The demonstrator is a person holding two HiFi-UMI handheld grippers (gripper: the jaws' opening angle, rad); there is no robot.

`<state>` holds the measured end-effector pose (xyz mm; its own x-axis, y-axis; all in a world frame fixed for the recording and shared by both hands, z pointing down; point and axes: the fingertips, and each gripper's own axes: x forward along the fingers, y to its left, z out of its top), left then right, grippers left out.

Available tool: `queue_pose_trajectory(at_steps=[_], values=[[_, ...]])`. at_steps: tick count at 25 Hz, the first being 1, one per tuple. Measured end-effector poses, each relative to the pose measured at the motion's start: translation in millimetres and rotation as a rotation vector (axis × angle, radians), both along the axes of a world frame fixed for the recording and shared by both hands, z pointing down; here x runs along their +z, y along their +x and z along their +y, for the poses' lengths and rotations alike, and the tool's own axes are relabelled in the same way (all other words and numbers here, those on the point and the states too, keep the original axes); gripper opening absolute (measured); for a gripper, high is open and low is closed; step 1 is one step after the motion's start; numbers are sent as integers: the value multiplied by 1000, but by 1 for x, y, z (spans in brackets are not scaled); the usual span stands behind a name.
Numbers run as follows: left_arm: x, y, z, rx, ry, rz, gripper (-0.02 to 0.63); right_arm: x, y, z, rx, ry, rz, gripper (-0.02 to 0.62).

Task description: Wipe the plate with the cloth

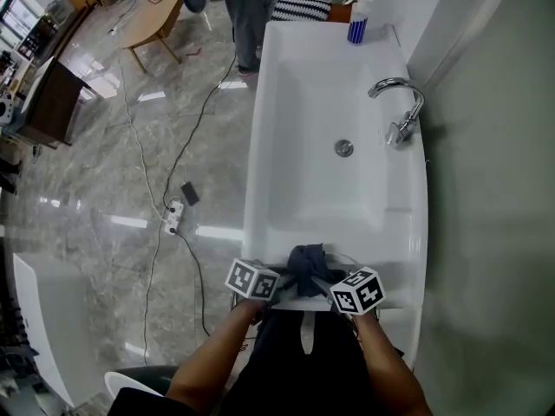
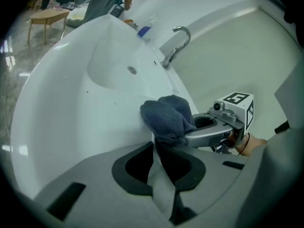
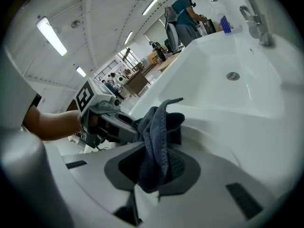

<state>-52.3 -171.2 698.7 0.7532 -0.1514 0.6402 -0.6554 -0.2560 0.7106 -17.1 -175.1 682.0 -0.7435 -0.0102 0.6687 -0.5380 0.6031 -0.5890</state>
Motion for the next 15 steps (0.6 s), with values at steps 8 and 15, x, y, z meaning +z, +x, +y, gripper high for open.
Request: queue_pose_trajectory(at_steps=[8, 15], values=[[-1, 0, 0, 4, 2, 4, 44, 4, 89, -8, 116, 19, 111, 55], [1, 1, 0, -1, -3, 7, 44, -7, 143, -11, 223, 35, 130, 55]])
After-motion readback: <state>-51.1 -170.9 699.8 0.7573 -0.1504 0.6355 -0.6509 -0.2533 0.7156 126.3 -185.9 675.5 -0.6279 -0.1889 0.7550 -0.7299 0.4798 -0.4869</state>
